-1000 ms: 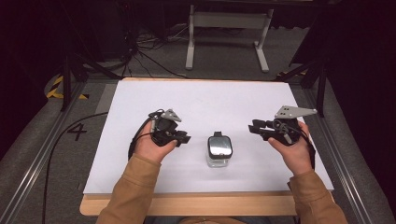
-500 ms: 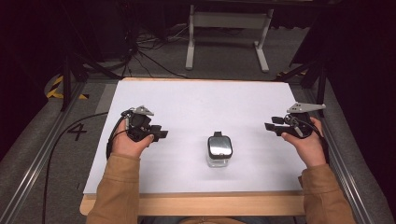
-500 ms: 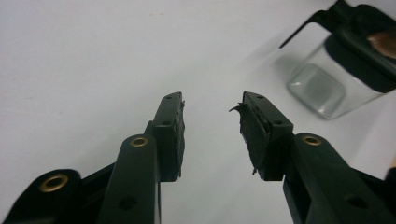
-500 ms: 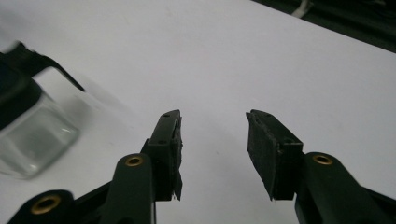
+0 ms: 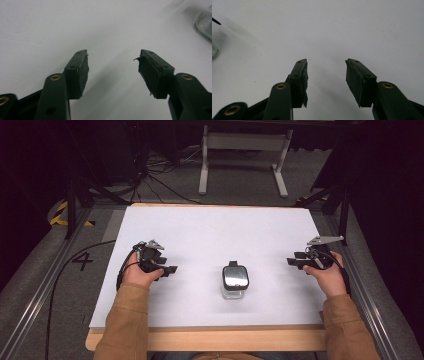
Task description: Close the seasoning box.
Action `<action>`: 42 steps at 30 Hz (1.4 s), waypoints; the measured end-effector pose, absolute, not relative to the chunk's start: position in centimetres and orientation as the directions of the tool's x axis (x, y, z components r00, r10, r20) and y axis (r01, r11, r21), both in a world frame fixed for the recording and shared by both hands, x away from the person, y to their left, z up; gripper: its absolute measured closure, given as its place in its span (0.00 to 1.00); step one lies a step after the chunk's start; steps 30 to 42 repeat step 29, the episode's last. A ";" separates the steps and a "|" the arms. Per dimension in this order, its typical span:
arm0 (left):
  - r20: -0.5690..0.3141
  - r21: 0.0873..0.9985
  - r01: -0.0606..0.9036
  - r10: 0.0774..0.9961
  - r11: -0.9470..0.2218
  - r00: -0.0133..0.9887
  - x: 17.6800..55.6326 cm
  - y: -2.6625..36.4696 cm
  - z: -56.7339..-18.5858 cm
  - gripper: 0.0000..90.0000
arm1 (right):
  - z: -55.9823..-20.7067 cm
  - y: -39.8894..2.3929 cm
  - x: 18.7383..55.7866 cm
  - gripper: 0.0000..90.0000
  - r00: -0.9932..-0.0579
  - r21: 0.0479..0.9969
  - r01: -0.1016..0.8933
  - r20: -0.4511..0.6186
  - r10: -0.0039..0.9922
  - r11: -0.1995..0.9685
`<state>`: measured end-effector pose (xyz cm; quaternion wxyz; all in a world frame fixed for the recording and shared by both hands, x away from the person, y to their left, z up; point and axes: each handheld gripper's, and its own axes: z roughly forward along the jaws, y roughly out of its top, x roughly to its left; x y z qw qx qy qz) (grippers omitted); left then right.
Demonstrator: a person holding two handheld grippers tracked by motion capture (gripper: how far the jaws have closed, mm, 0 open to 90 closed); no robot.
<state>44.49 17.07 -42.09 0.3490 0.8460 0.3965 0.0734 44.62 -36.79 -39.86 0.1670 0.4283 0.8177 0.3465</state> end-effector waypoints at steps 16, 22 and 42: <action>-0.109 0.642 0.611 0.734 -0.463 0.671 45.3 17.2 -44.4 0.30 | -42.7 -36.0 45.3 0.56 -0.599 0.658 0.597 -0.014 0.800 0.459; -0.114 0.640 0.613 0.732 -0.464 0.672 45.1 16.9 -44.2 0.30 | -43.0 -35.2 45.3 0.54 -0.623 0.657 0.582 -0.019 0.782 0.480; -0.105 0.653 0.598 0.726 -0.465 0.680 45.0 16.6 -43.5 0.29 | -42.8 -35.1 45.2 0.53 -0.626 0.670 0.577 -0.006 0.780 0.468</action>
